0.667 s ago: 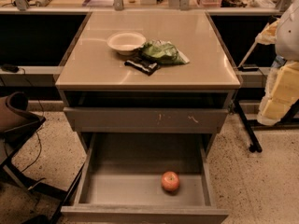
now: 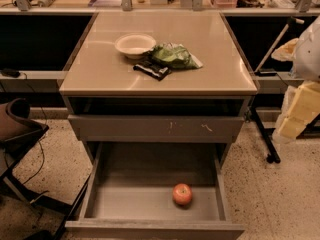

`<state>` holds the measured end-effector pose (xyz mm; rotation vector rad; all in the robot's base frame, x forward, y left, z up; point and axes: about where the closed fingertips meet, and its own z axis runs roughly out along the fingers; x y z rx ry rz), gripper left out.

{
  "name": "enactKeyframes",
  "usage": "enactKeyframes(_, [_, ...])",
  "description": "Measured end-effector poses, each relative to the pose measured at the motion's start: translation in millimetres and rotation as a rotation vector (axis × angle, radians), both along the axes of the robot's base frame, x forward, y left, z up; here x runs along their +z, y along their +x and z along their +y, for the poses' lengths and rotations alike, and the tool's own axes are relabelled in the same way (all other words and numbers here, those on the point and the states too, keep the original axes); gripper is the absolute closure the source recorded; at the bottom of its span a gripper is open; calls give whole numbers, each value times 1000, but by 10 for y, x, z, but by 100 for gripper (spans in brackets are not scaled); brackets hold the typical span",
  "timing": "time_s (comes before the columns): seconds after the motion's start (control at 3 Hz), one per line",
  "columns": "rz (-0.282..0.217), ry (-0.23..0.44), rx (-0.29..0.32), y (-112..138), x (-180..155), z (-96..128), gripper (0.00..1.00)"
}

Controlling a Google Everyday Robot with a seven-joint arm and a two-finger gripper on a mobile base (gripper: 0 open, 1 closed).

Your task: Pick apple from middle drawer and place on counter

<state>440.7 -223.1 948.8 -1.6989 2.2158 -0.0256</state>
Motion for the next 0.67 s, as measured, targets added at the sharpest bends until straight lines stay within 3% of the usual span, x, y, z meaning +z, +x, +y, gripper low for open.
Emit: enactKeyframes(0.67, [103, 230, -100, 42, -1650, -385, 0])
